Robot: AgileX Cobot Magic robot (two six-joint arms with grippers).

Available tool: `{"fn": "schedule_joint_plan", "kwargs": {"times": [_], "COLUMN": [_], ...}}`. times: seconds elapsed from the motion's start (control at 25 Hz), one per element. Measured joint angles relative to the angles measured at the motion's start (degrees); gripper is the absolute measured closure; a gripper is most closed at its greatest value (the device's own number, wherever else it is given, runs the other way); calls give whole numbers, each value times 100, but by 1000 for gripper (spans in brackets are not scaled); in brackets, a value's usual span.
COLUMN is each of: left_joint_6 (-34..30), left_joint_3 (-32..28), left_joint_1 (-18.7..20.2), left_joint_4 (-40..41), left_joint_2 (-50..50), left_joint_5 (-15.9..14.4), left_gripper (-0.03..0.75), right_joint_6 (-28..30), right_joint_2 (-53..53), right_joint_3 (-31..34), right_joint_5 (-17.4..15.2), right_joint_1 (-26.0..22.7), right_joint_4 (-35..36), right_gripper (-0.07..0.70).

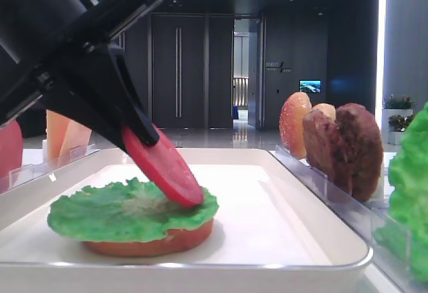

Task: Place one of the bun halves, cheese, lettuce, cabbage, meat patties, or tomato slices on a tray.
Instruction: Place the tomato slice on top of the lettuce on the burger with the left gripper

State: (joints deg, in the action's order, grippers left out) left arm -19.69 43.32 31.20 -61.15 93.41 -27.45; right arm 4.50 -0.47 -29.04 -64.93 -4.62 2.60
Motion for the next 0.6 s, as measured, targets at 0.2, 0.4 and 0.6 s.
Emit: {"fn": "schedule_joint_plan", "kwargs": {"times": [0.2,0.4,0.6], "left_joint_6": [0,0,0], "left_joint_3": [0,0,0], "left_joint_1": [0,0,0], "left_joint_4": [-18,-25,-13], "left_joint_2": [10,10,16], "left_joint_5": [12,11,11], "left_gripper": [669,637,432], "right_joint_6": [0,0,0], "right_joint_2": [0,0,0], "right_joint_3": [0,0,0], "right_joint_5": [0,0,0], "right_joint_1": [0,0,0], "right_joint_4": [0,0,0], "right_gripper": [48,48,48]}}
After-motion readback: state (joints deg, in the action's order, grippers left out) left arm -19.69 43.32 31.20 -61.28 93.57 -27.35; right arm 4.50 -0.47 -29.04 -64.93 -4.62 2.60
